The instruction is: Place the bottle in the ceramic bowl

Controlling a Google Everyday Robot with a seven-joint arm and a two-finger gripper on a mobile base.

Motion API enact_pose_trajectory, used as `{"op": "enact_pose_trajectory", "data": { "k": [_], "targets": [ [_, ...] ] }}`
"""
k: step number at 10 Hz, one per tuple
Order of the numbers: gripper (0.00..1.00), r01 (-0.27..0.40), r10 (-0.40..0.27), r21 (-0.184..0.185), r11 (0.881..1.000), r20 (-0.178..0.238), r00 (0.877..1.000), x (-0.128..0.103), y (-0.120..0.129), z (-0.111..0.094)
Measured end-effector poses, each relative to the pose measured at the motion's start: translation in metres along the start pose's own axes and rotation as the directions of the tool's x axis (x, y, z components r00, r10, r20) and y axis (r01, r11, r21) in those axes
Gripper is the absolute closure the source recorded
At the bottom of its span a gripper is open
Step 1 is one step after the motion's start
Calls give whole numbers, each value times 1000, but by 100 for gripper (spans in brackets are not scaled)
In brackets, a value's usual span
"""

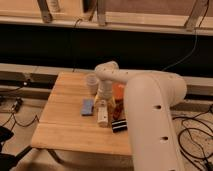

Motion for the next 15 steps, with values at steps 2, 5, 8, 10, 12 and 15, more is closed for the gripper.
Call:
{"op": "enact_pose_trajectory", "data": {
  "k": [2, 5, 8, 10, 12, 15],
  "targets": [
    [62, 13, -14, -28, 1000, -7, 1000, 2, 9, 0],
    [92, 48, -48, -78, 996, 1, 999, 7, 21, -3],
    [100, 65, -61, -117, 991, 37, 997, 10, 25, -18],
    [100, 83, -69, -117, 990, 116, 991, 6, 23, -49],
    [100, 89, -66, -96, 991, 214, 975, -1, 16, -96],
    [100, 57, -42, -44, 997, 291, 956, -23, -1, -143]
  ]
}}
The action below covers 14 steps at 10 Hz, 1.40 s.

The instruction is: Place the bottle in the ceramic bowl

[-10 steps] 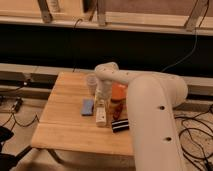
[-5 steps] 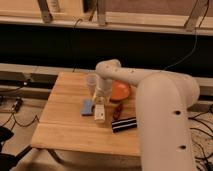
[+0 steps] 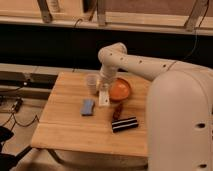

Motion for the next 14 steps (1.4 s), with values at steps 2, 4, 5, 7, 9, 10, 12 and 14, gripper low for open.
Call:
{"op": "enact_pose_trajectory", "data": {
  "k": [2, 4, 5, 7, 9, 10, 12, 14],
  "targets": [
    [100, -16, 17, 43, 999, -8, 1000, -20, -1, 4],
    [100, -50, 53, 82, 995, -40, 998, -46, 0, 23],
    [100, -61, 66, 90, 994, -51, 997, -54, 0, 29],
    [100, -130, 136, 86, 988, -71, 988, -77, -14, 43],
    [100, -218, 224, 87, 972, -69, 972, -92, -47, 43],
    [100, -258, 265, 90, 962, -65, 962, -96, -64, 42],
    [99, -281, 287, 95, 955, -67, 955, -96, -77, 41],
    [92, -277, 284, 90, 956, -67, 957, -96, -73, 41]
  ]
}}
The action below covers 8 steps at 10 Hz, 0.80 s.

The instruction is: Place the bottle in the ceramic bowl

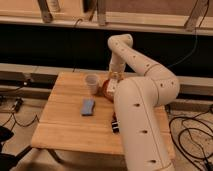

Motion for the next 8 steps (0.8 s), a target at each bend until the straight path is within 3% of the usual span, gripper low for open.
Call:
{"op": "enact_pose_trajectory", "data": {
  "k": [2, 8],
  "targets": [
    [83, -3, 3, 3, 1000, 2, 1000, -1, -3, 0],
    [22, 0, 0, 3, 1000, 2, 1000, -1, -1, 0]
  ]
}}
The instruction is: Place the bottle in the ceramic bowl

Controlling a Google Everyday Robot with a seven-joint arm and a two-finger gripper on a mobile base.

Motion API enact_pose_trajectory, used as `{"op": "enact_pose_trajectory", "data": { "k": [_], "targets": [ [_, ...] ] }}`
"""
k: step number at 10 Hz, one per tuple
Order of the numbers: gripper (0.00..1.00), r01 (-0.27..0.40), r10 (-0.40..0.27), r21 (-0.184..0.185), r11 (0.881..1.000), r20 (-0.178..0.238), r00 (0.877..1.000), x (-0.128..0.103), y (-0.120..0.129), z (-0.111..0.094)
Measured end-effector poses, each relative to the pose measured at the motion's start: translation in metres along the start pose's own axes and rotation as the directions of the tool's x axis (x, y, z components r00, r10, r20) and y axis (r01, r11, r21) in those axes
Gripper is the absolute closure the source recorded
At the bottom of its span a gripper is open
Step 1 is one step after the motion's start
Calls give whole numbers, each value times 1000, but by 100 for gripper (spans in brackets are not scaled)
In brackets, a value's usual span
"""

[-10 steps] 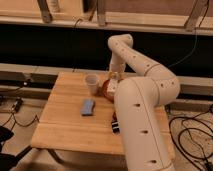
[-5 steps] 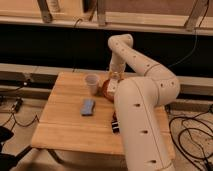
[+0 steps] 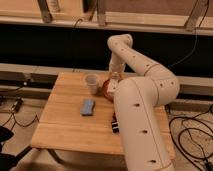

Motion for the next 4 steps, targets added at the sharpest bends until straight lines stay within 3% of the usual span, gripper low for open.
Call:
{"op": "enact_pose_trajectory", "data": {
  "k": [4],
  "targets": [
    [20, -1, 1, 0, 1000, 0, 1000, 0, 0, 0]
  ]
}}
